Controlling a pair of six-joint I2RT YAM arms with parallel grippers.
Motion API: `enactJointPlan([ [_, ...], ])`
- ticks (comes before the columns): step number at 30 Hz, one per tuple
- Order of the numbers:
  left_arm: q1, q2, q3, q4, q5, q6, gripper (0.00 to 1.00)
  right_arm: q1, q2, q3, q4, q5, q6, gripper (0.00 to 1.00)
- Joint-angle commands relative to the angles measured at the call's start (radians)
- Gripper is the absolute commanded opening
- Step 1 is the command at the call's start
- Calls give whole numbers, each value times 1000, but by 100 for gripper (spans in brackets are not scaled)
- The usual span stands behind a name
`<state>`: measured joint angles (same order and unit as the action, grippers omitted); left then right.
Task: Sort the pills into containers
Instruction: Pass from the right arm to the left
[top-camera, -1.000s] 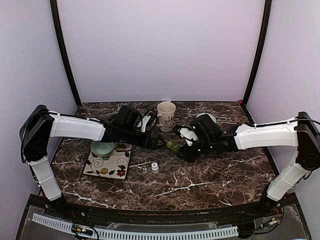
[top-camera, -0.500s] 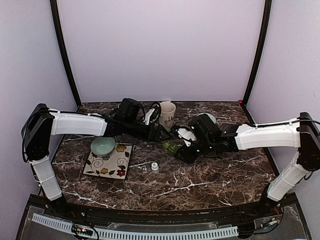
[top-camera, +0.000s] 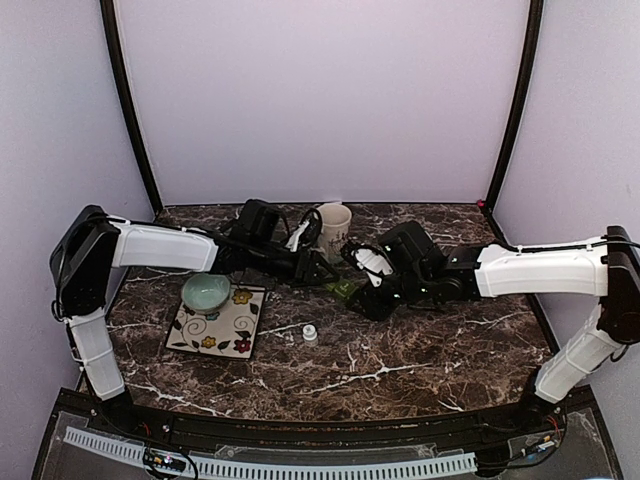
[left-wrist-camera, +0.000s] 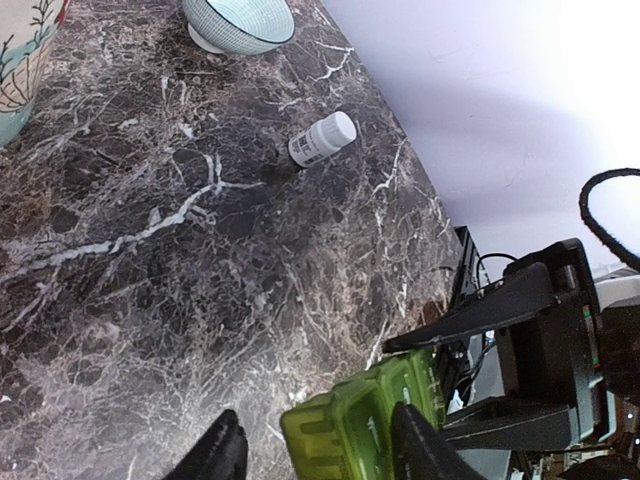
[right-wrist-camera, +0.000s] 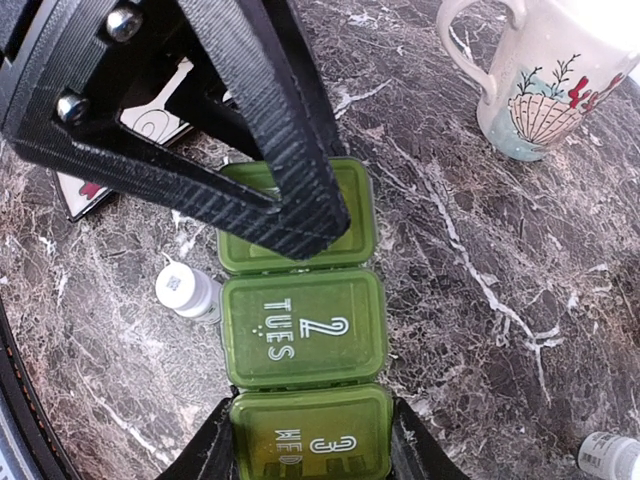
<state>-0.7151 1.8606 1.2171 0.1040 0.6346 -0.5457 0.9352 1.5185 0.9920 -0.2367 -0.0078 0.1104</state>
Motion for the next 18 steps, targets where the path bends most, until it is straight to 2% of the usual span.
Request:
enactJointPlan([
  [1,17,7,5,68,87,-39,47,11,-21,25,29,-9,5,27],
  [8,21,34,-11,162,213,-104,31,13,-16,22,35,7,3,27],
  [13,21,33,-26,193,235,-118,12,13,-11,21,39,15,3,27],
  [18,21,32,-38,229,251,-142,6,14,-13,22,44,19,5,27],
])
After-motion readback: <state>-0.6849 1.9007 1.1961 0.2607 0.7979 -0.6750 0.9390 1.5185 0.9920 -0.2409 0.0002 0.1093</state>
